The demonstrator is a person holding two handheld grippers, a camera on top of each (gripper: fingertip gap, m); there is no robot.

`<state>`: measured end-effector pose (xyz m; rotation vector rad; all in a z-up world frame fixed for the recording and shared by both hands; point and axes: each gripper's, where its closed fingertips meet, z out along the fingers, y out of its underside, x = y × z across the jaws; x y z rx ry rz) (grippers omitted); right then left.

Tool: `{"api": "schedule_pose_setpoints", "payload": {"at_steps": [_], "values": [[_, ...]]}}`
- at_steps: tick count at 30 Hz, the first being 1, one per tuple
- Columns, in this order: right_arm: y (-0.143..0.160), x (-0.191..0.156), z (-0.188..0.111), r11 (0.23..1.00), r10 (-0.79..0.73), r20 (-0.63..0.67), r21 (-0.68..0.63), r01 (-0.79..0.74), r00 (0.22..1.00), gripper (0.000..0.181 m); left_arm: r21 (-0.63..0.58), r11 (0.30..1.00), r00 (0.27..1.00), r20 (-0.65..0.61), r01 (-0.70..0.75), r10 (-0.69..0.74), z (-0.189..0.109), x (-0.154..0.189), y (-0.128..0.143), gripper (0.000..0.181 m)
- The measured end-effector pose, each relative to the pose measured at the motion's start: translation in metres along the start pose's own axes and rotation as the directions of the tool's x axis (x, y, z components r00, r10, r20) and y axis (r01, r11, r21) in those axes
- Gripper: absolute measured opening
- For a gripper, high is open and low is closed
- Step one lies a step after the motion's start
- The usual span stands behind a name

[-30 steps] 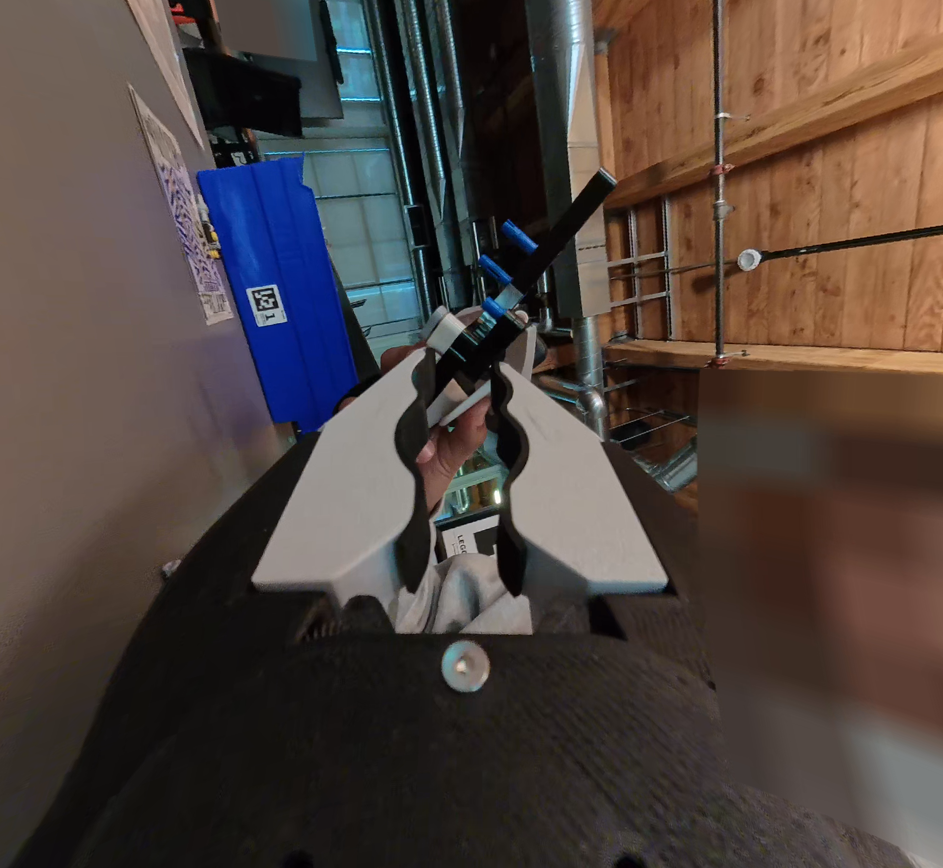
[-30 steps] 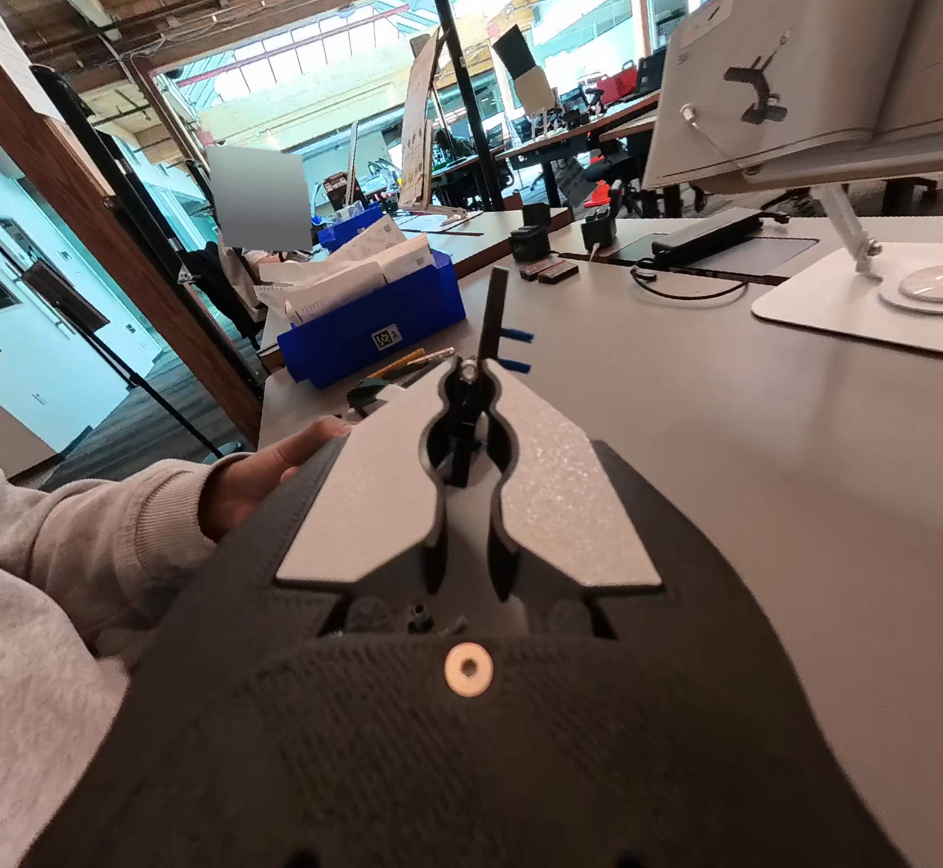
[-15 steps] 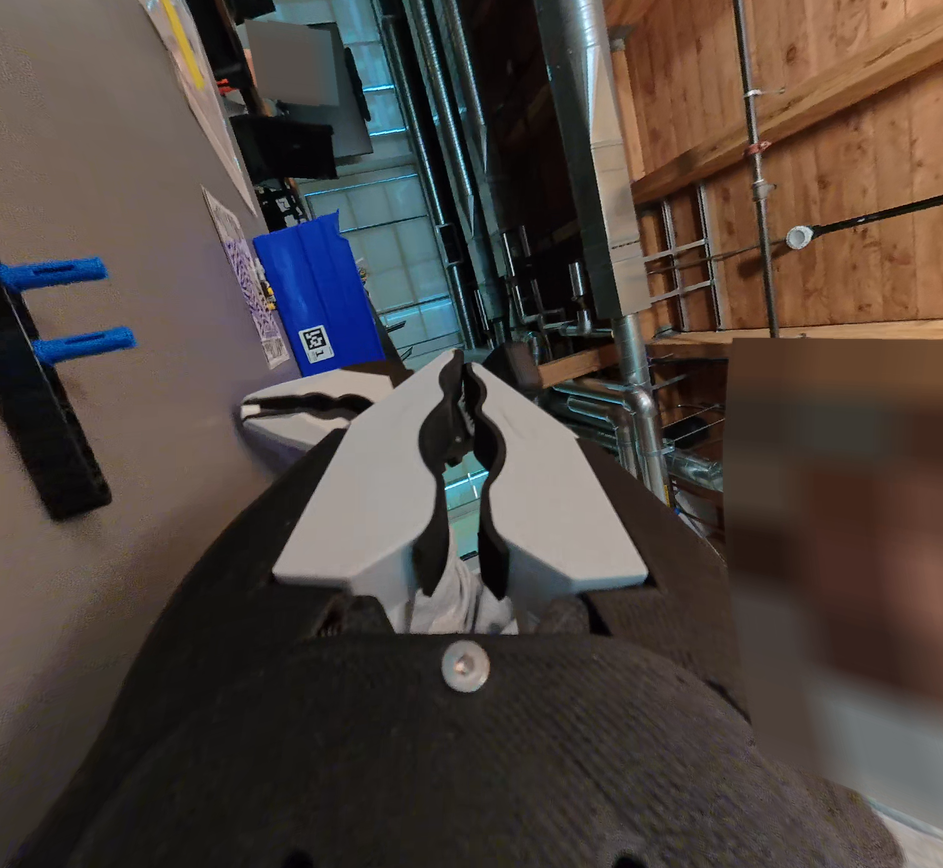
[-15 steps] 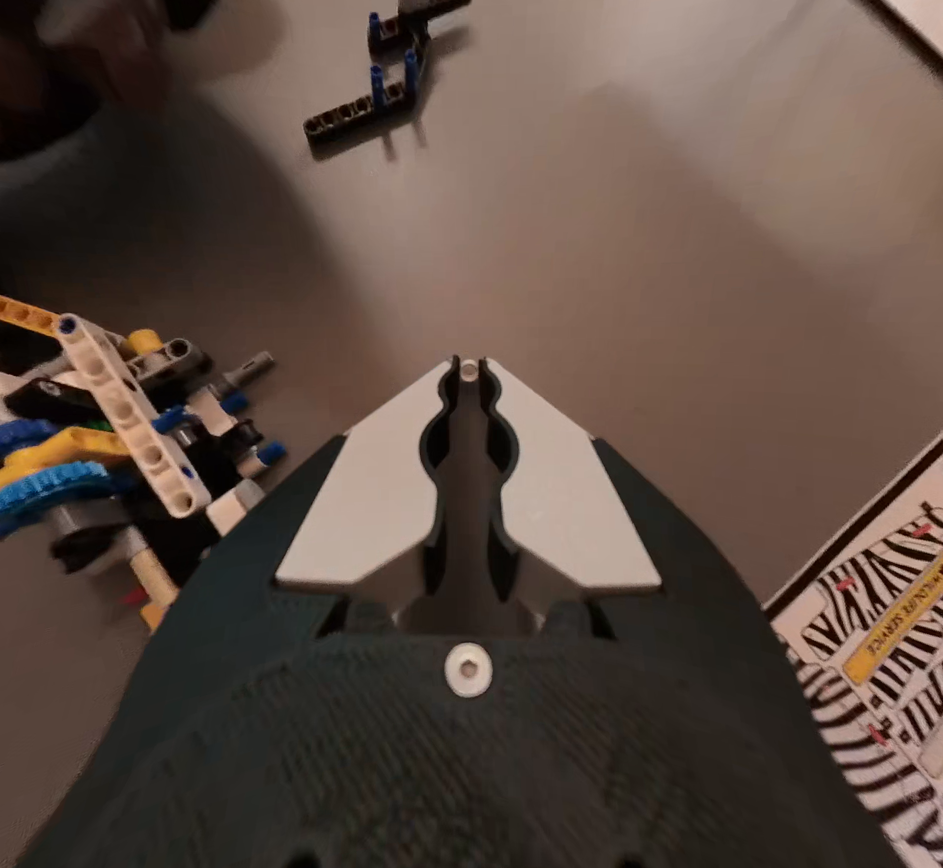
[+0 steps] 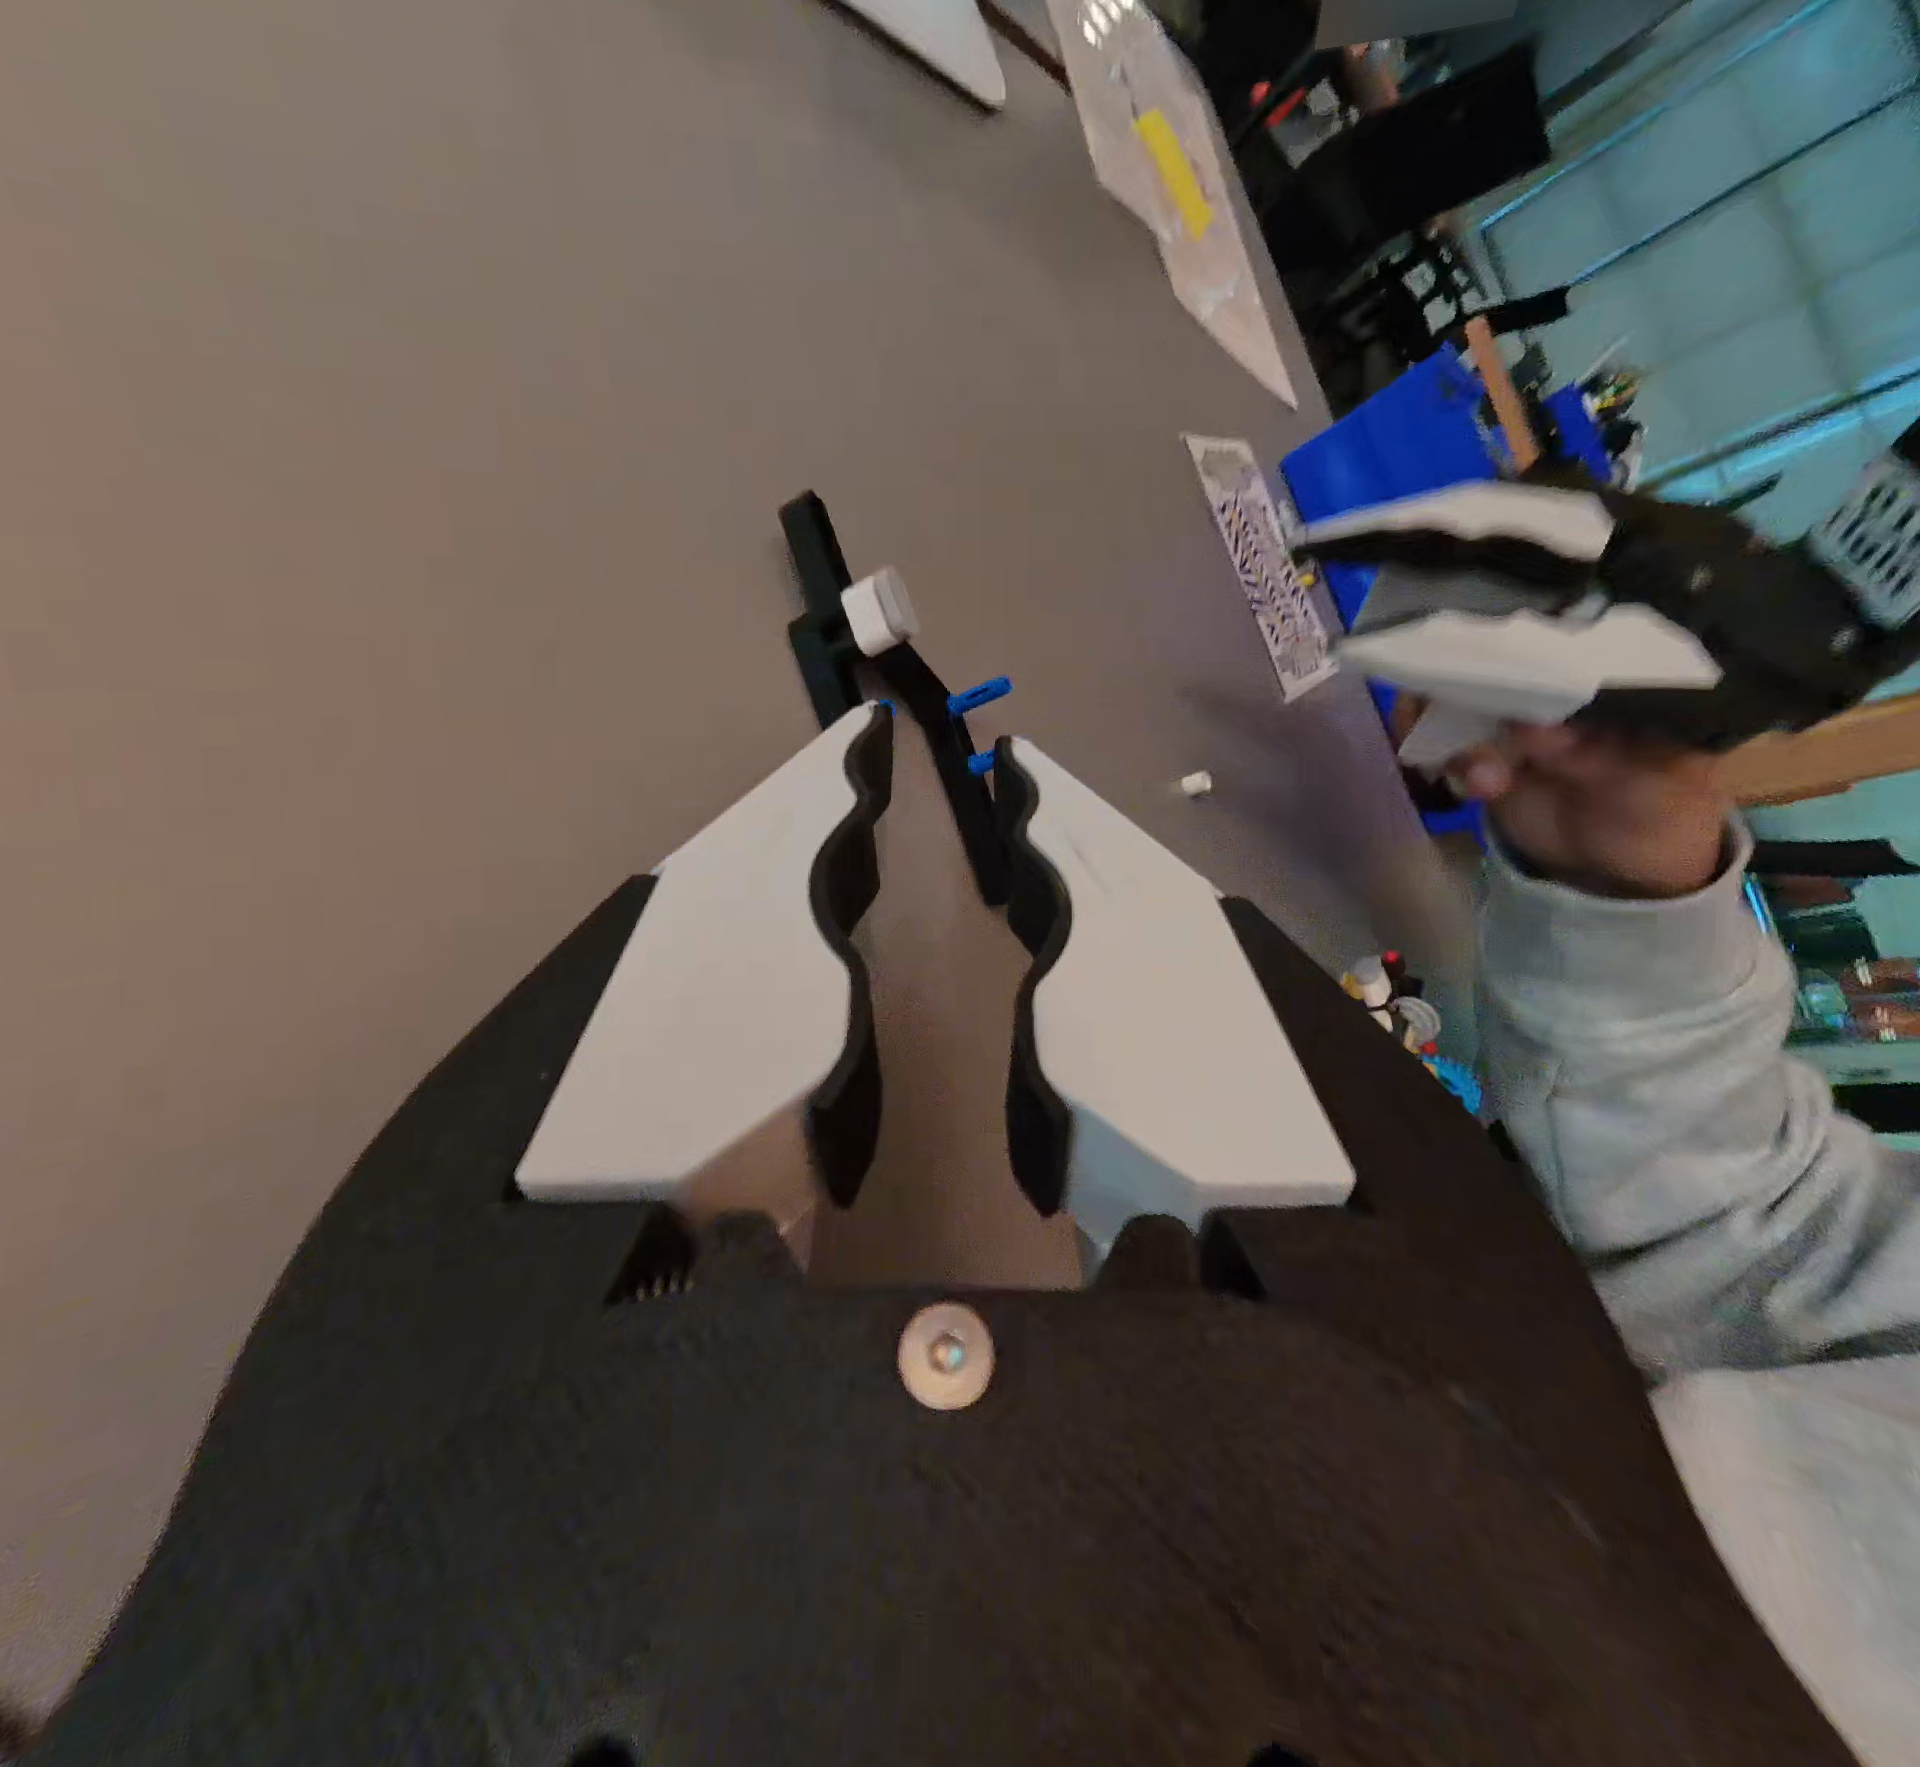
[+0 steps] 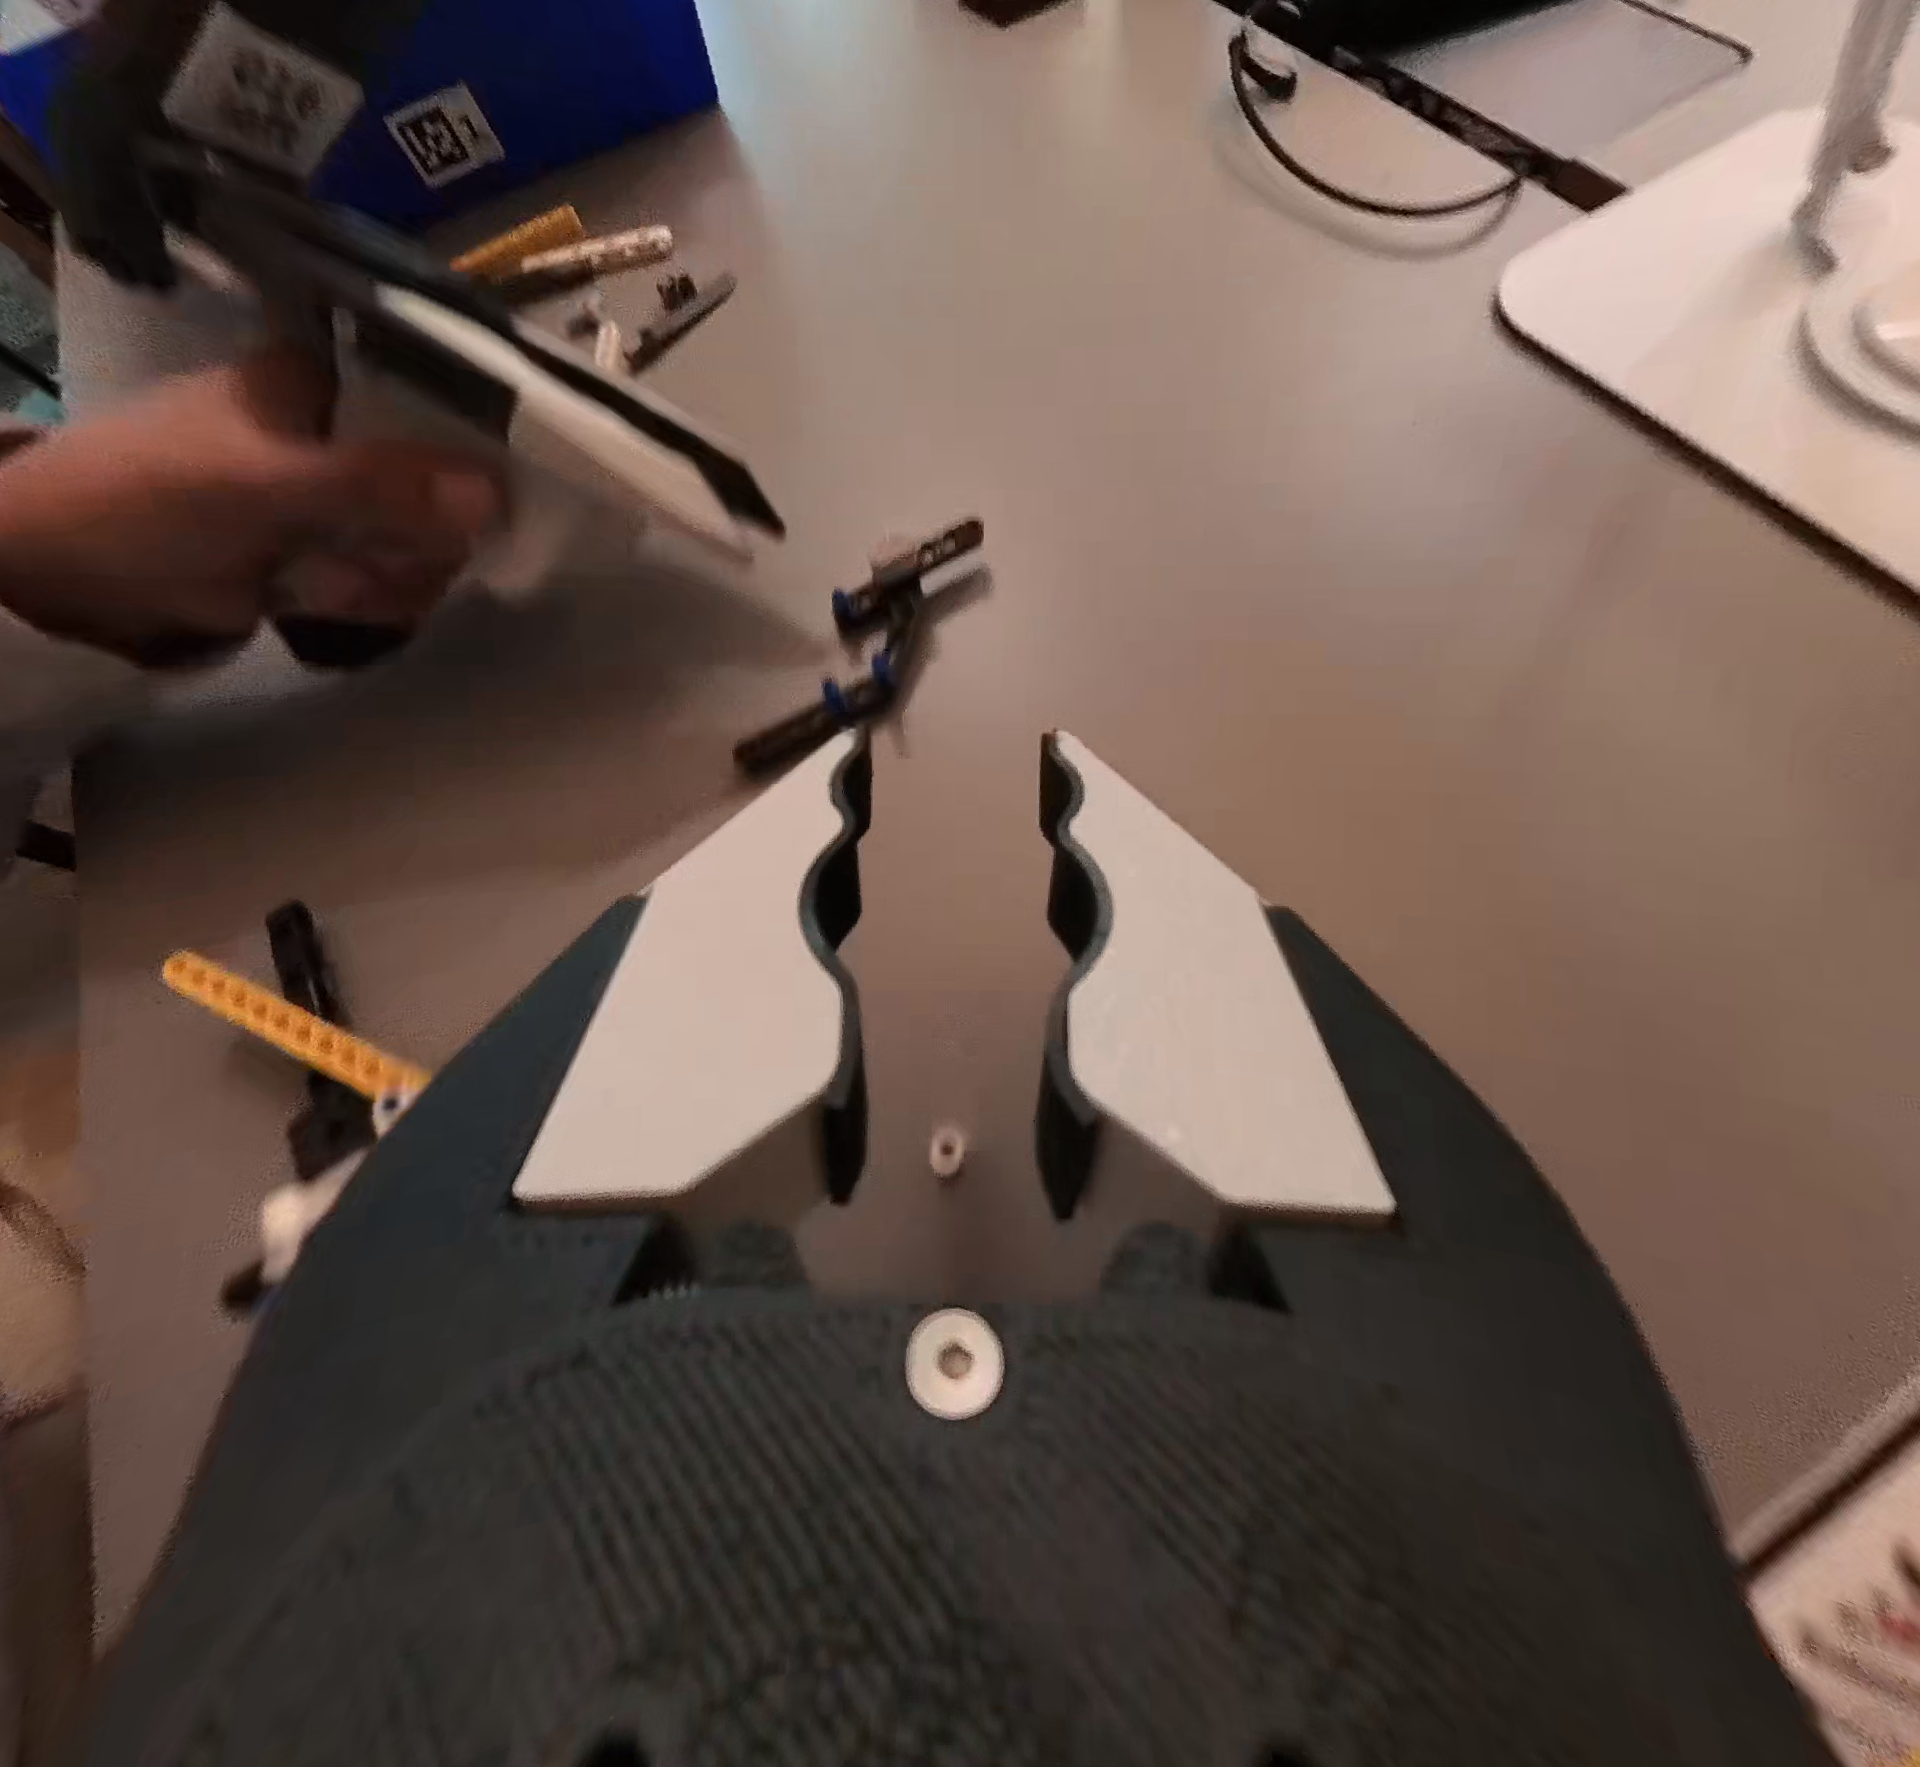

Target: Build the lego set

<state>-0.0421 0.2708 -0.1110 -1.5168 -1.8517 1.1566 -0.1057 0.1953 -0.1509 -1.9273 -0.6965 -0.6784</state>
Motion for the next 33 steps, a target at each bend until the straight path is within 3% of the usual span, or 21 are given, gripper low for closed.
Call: {"api": "schedule_pose_setpoints", "payload": {"at_steps": [4, 8, 13, 16, 22, 25, 30, 33], "values": [[-0.023, 0.006, 0.059, 0.981, 0.172, 0.176, -0.119, -0.153, 0.969, 0.005, -0.038, 0.999, 1.0, -0.019, 0.008, -0.009, 0.011, 0.003, 0.011, 0.017], [-0.014, 0.018, 0.105, 0.897, 0.394, 0.239, -0.31, -0.315, 0.887, 0.021, -0.039, 0.999, 1.0, 0.003, -0.01, 0.01, 0.008, -0.001, 0.012, 0.018], [-0.008, 0.004, 0.121, 0.82, 0.53, 0.292, -0.414, -0.394, 0.796, 0.03, -0.05, 0.998, 0.997, 0.056, -0.046, 0.049, 0.012, -0.011, 0.014, 0.016], [-0.002, -0.002, 0.127, 0.82, 0.499, 0.249, -0.445, -0.359, 0.83, 0.034, -0.073, 0.995, 0.993, 0.095, -0.064, 0.071, 0.017, -0.017, 0.018, 0.009], [-0.001, -0.016, 0.136, 0.789, 0.516, 0.232, -0.505, -0.351, 0.825, 0.012, -0.081, 0.995, 0.996, 0.05, -0.063, 0.067, 0.018, -0.012, 0.019, 0.01], [-0.017, -0.023, 0.131, 0.824, 0.493, 0.264, -0.447, -0.348, 0.829, 0.01, -0.023, 0.998, 0.999, -0.01, -0.05, 0.05, 0.011, -0.004, 0.01, 0.022], [-0.081, -0.035, 0.09, 0.951, 0.309, 0.403, -0.114, -0.287, 0.862, 0.008, 0.148, 0.983, 0.963, -0.26, 0.111, -0.07, -0.021, 0.016, -0.029, 0.031], [-0.099, -0.043, 0.058, 0.978, 0.147, 0.414, 0.077, -0.195, 0.898, 0.008, 0.151, 0.956, 0.888, -0.429, 0.253, -0.167, -0.035, 0.024, -0.038, 0.032]]}}
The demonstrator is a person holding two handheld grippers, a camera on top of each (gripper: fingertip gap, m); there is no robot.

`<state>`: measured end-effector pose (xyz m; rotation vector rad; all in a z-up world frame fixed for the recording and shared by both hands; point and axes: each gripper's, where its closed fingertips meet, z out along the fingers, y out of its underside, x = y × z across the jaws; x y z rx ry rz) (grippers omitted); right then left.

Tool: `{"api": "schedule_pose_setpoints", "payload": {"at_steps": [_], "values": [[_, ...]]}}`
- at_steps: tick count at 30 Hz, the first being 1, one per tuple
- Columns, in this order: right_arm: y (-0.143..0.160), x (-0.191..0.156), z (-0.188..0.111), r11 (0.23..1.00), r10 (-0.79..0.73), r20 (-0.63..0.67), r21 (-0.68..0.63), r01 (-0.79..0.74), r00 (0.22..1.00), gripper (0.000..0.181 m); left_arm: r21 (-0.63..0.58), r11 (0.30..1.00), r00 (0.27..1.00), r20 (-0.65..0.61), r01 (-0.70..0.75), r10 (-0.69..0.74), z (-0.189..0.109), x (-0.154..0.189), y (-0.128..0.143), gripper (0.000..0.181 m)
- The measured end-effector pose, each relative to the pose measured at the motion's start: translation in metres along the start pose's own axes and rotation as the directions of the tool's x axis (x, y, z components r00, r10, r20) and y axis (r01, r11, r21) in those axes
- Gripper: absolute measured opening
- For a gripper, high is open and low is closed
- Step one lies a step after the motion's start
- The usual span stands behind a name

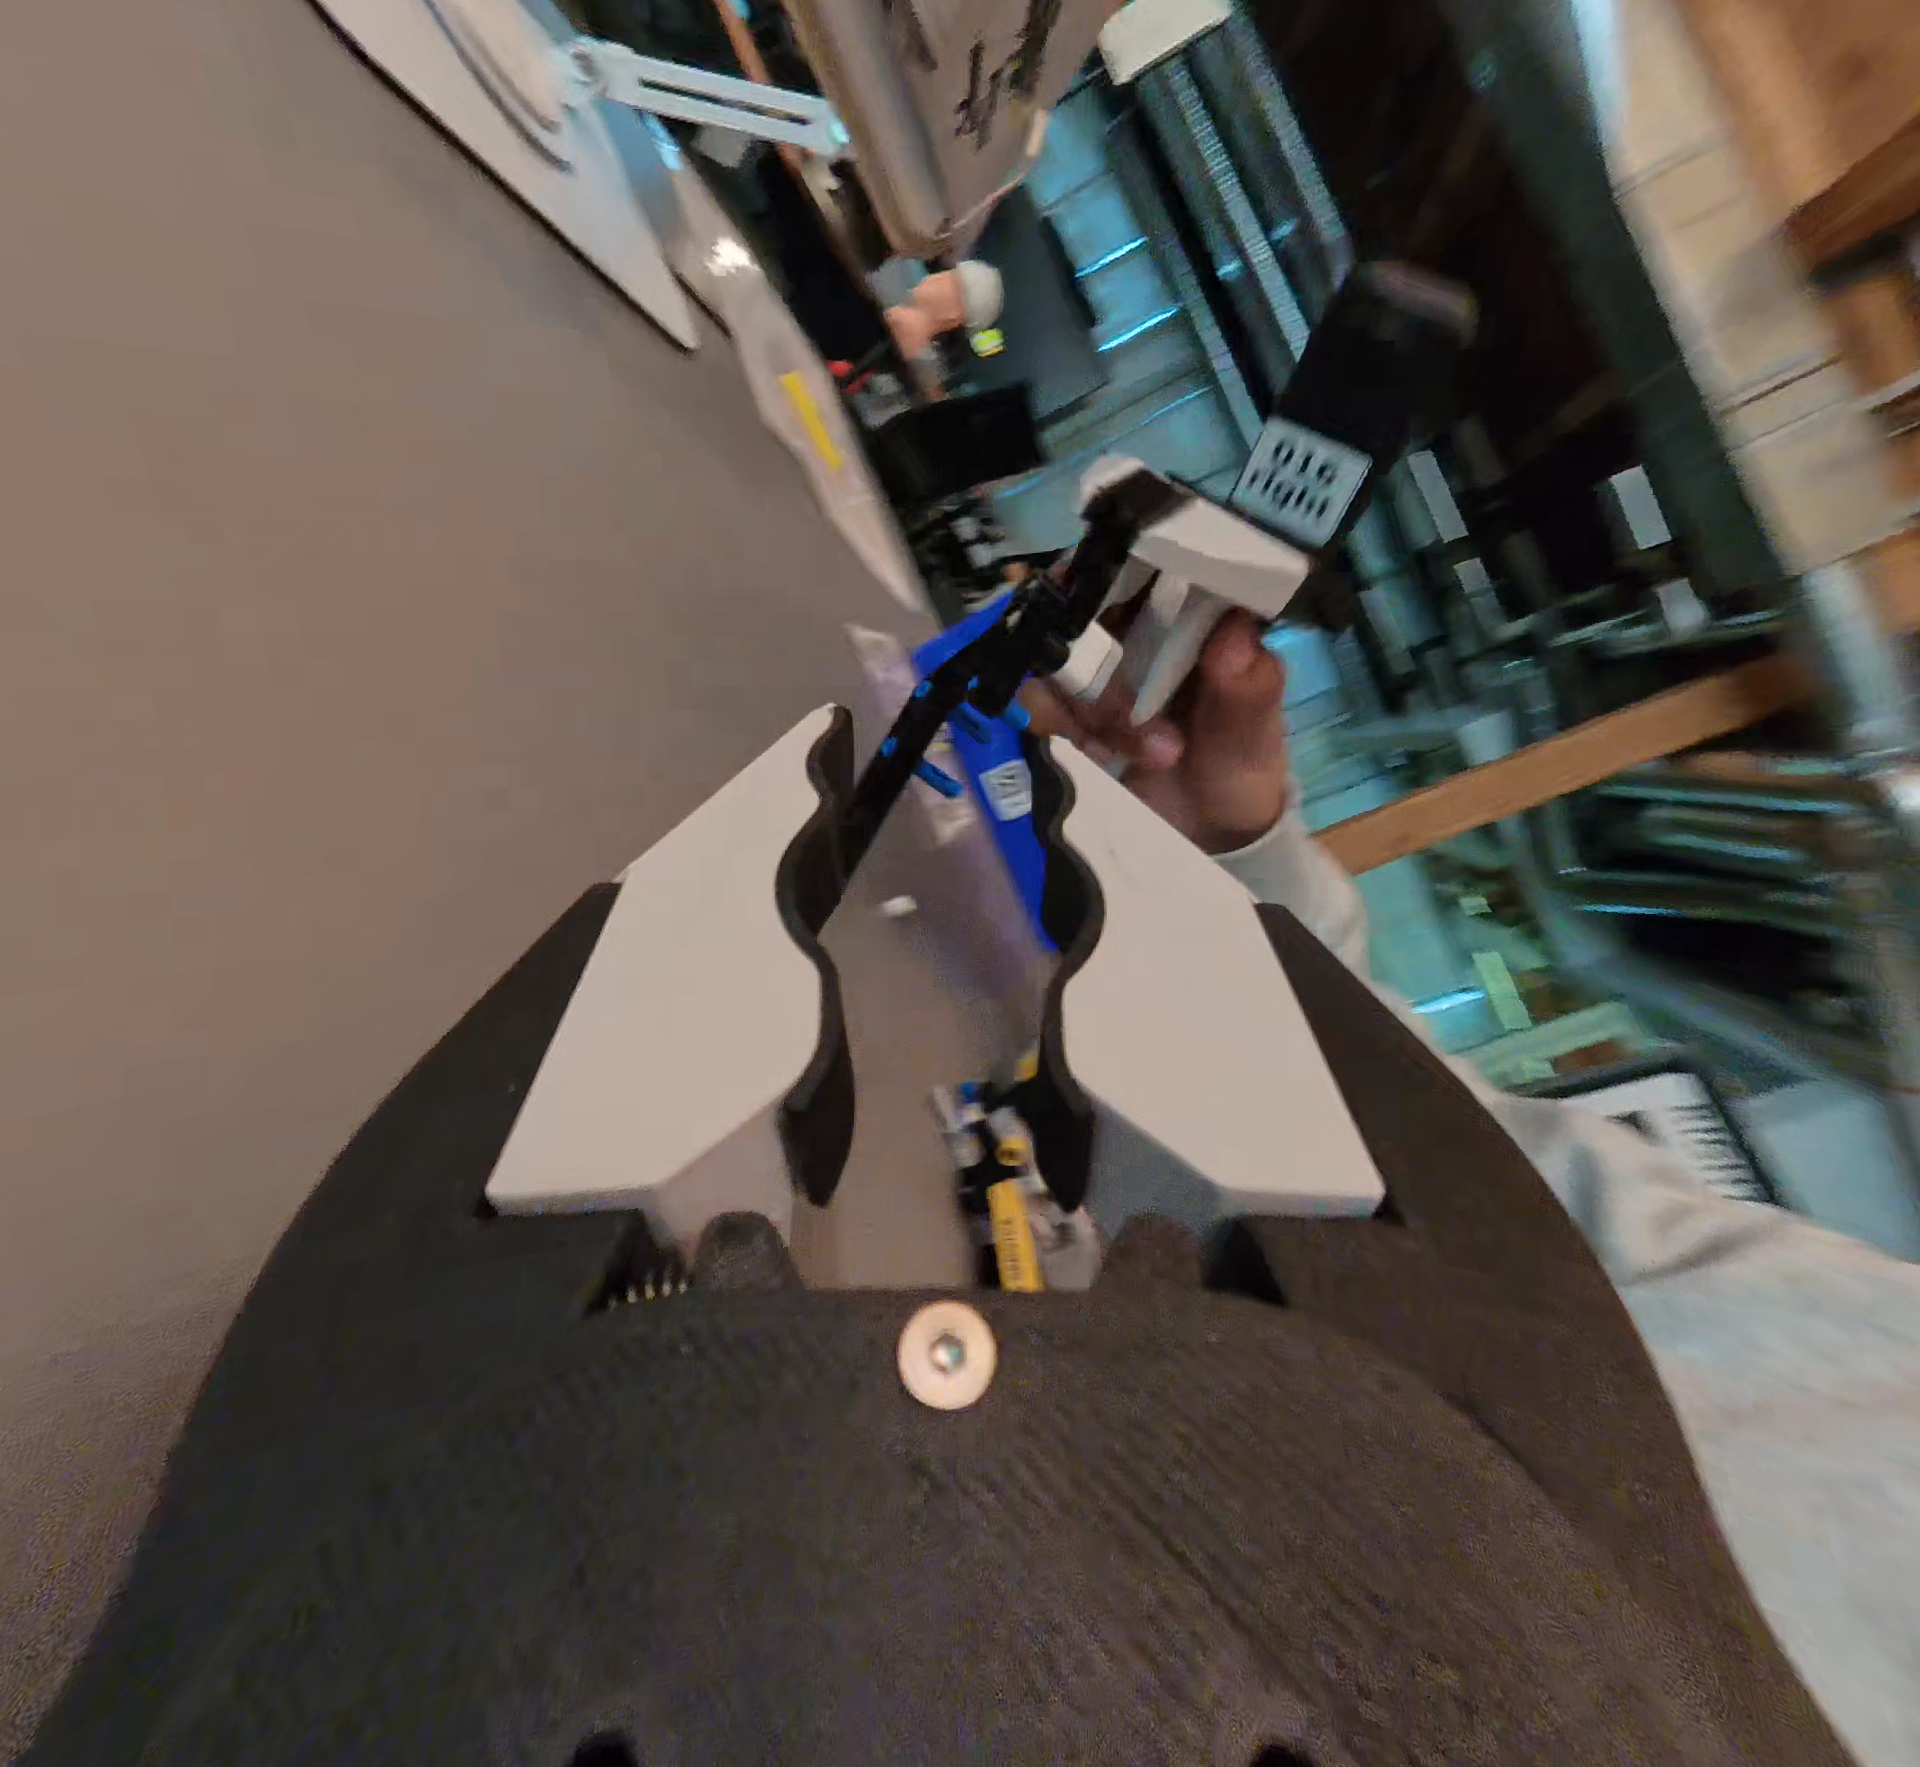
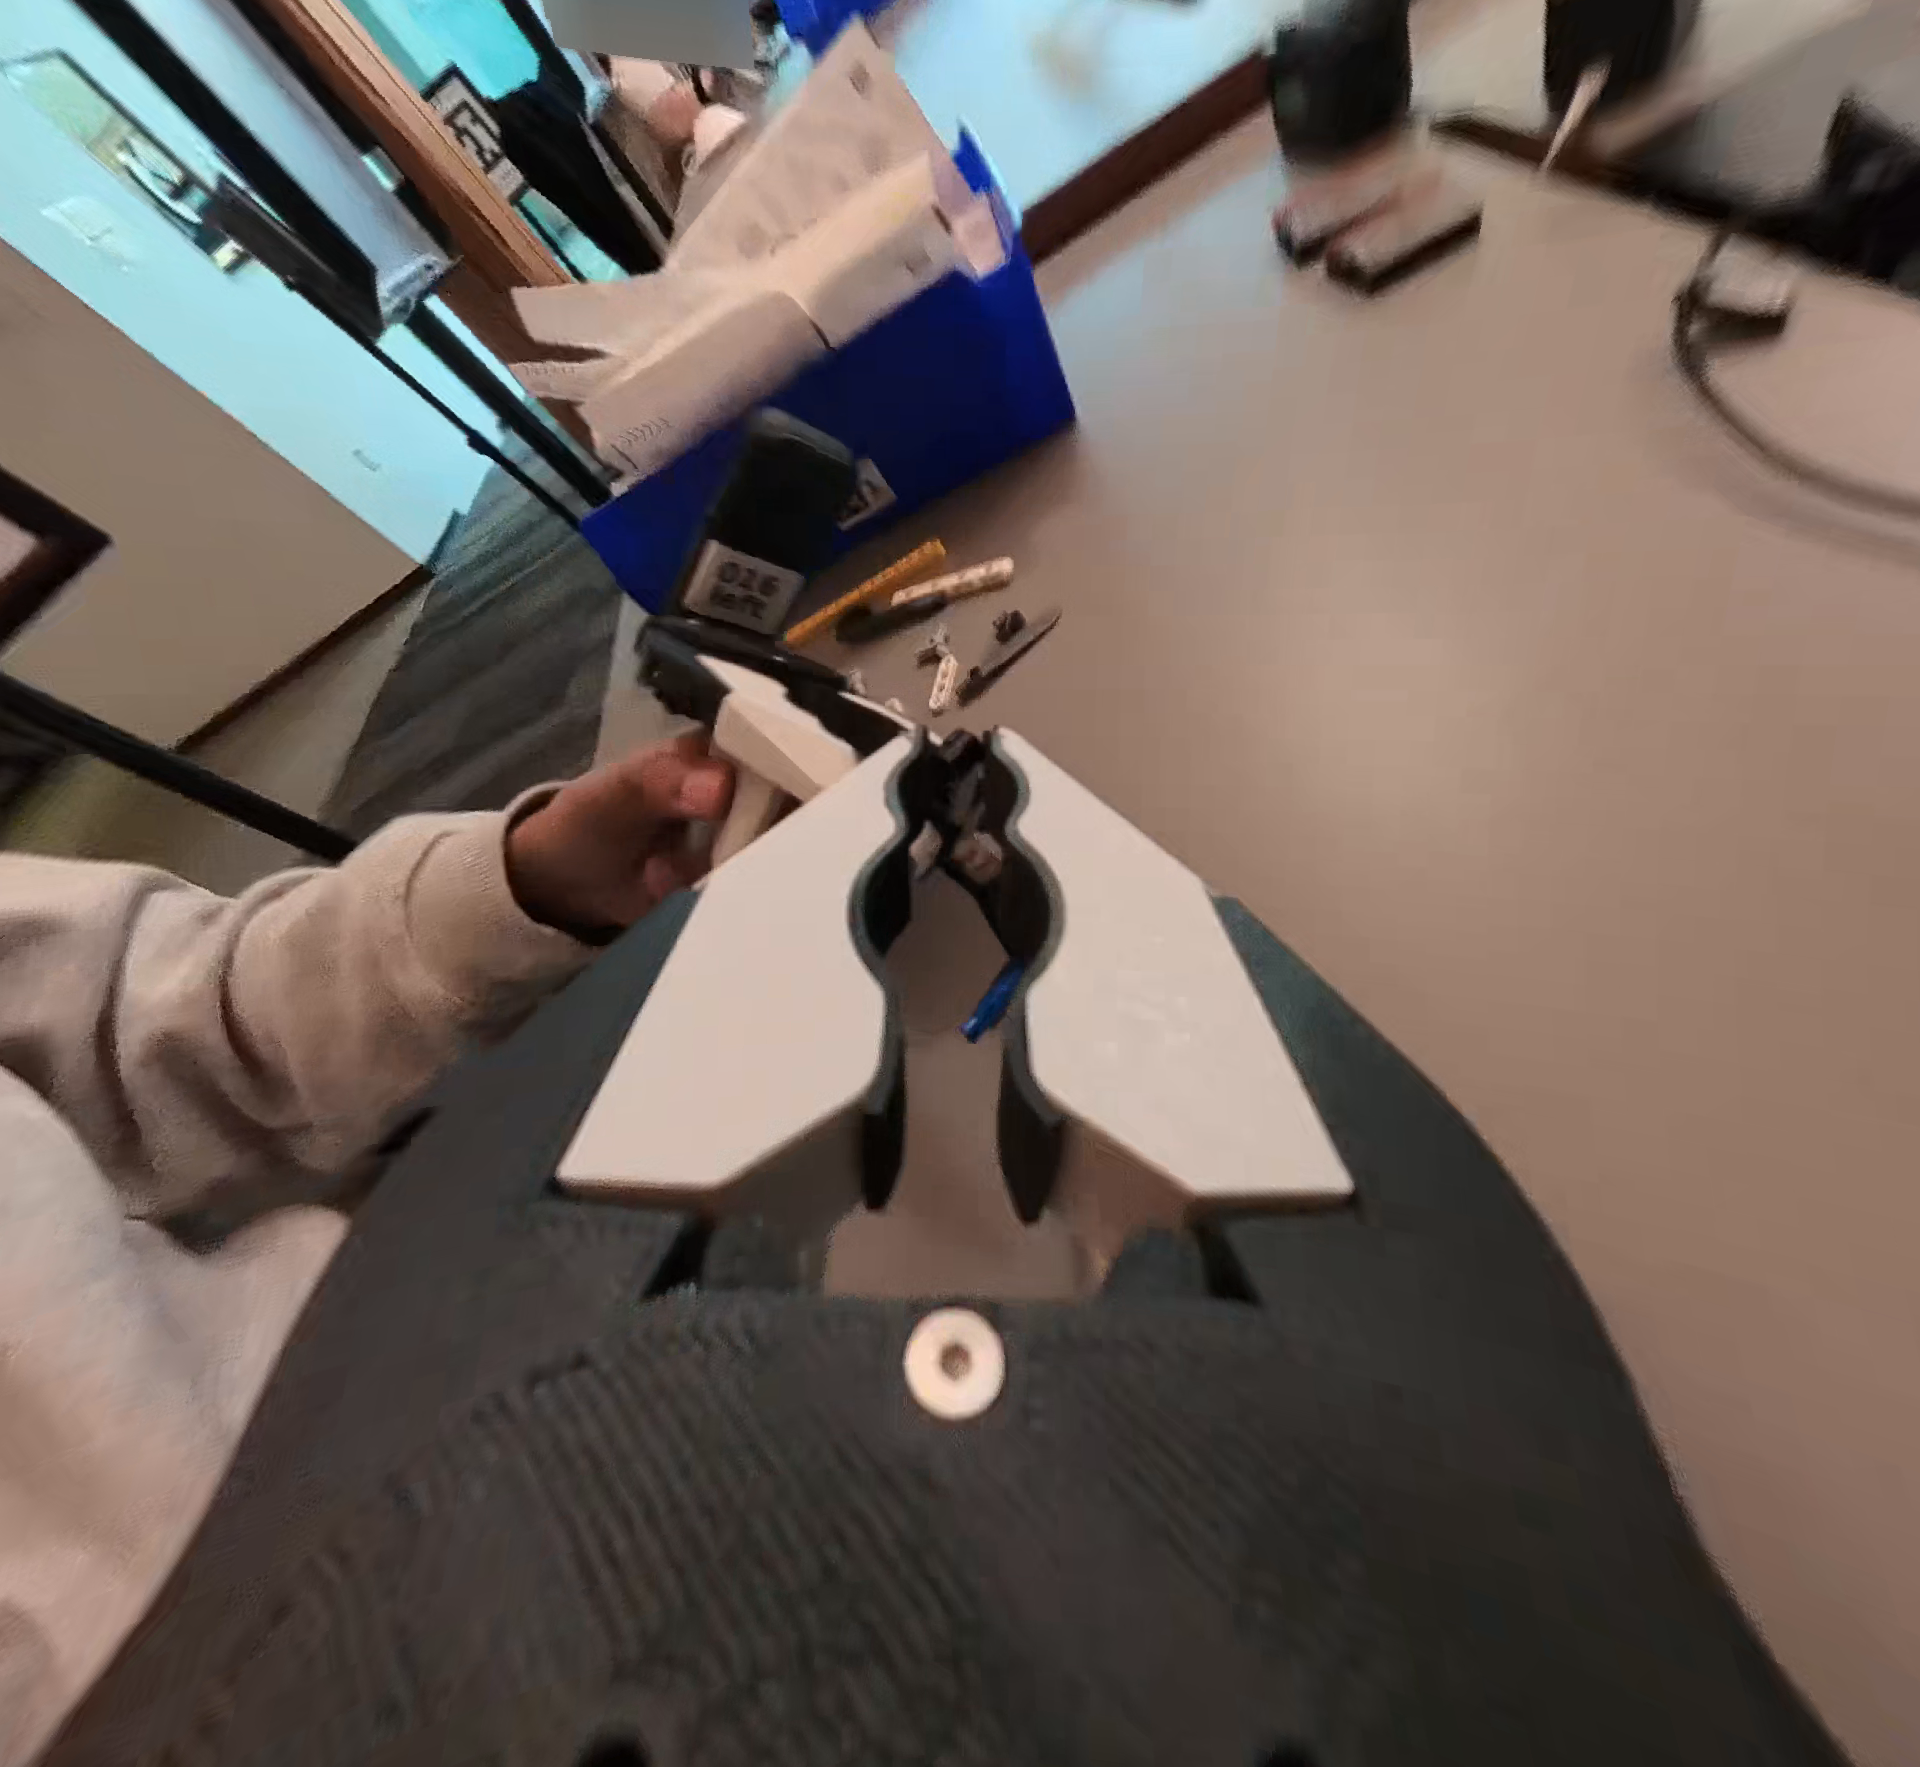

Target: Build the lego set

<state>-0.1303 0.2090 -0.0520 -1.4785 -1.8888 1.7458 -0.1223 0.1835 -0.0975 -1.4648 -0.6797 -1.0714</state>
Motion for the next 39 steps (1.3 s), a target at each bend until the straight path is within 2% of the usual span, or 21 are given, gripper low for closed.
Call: {"api": "schedule_pose_setpoints", "payload": {"at_steps": [2, 4, 5, 8, 10, 11, 14, 17, 20, 22, 24, 28, 31, 34, 39], "values": [[0.003, -0.008, -0.013, 0.99, -0.136, -0.044, 0.026, 0.137, 0.99, 0.008, -0.02, 0.982, 0.964, -0.187, 0.188, -0.188, 0.001, 0.017, 0.002, 0.028], [0.013, -0.015, -0.022, 0.957, -0.288, -0.095, 0.015, 0.291, 0.953, 0.007, -0.123, 0.917, 0.847, -0.354, 0.379, -0.397, 0.002, 0.032, 0.009, 0.026], [0.019, -0.016, -0.026, 0.938, -0.345, -0.121, -0.004, 0.347, 0.931, 0.008, -0.146, 0.902, 0.819, -0.381, 0.405, -0.43, 0.005, 0.035, 0.013, 0.026], [0.027, -0.031, -0.036, 0.876, -0.476, -0.157, 0.004, 0.483, 0.865, 0.008, -0.201, 0.89, 0.821, -0.344, 0.41, -0.456, 0.017, 0.034, 0.032, 0.025], [0.03, -0.041, -0.043, 0.801, -0.588, -0.189, -0.004, 0.599, 0.786, 0.008, -0.222, 0.874, 0.789, -0.376, 0.432, -0.485, 0.021, 0.043, 0.035, 0.026], [0.036, -0.044, -0.045, 0.758, -0.645, -0.194, -0.034, 0.652, 0.74, 0.008, -0.218, 0.878, 0.796, -0.371, 0.425, -0.478, 0.022, 0.043, 0.036, 0.027], [0.064, -0.048, -0.044, 0.619, -0.784, -0.173, -0.143, 0.772, 0.596, 0.008, -0.22, 0.921, 0.896, -0.244, 0.32, -0.37, 0.029, 0.031, 0.049, 0.029], [0.094, -0.045, -0.043, 0.394, -0.919, -0.12, -0.289, 0.872, 0.376, 0.007, -0.232, 0.943, 0.946, -0.162, 0.238, -0.279, 0.033, 0.024, 0.057, 0.031], [0.124, -0.043, -0.039, 0.066, -0.992, 0.068, -0.429, 0.901, 0.105, 0.008, -0.254, 0.949, 0.967, -0.123, 0.189, -0.225, 0.037, 0.02, 0.065, 0.032], [0.137, -0.042, -0.037, -0.131, -0.981, 0.19, -0.459, 0.879, -0.047, 0.008, -0.248, 0.954, 0.971, -0.124, 0.168, -0.203, 0.039, 0.019, 0.066, 0.033], [0.142, -0.042, -0.035, -0.248, -0.954, 0.265, -0.441, 0.862, -0.139, 0.008, -0.239, 0.958, 0.972, -0.135, 0.158, -0.194, 0.04, 0.018, 0.066, 0.034], [0.146, -0.038, -0.029, -0.343, -0.916, 0.342, -0.397, 0.851, -0.21, 0.008, -0.237, 0.966, 0.987, -0.095, 0.103, -0.129, 0.042, 0.012, 0.068, 0.033], [0.15, -0.036, -0.024, -0.397, -0.887, 0.385, -0.36, 0.844, -0.254, 0.008, -0.271, 0.958, 0.996, 0.006, 0.09, -0.091, 0.046, 0.0, 0.078, 0.035], [0.151, -0.035, -0.018, -0.478, -0.846, 0.42, -0.327, 0.815, -0.328, 0.008, -0.273, 0.956, 0.994, 0.056, 0.107, -0.096, 0.048, -0.007, 0.082, 0.038], [0.161, -0.037, -0.011, -0.498, -0.825, 0.451, -0.296, 0.815, -0.34, 0.008, -0.237, 0.96, 0.989, 0.025, 0.148, -0.147, 0.046, -0.007, 0.076, 0.028]]}}
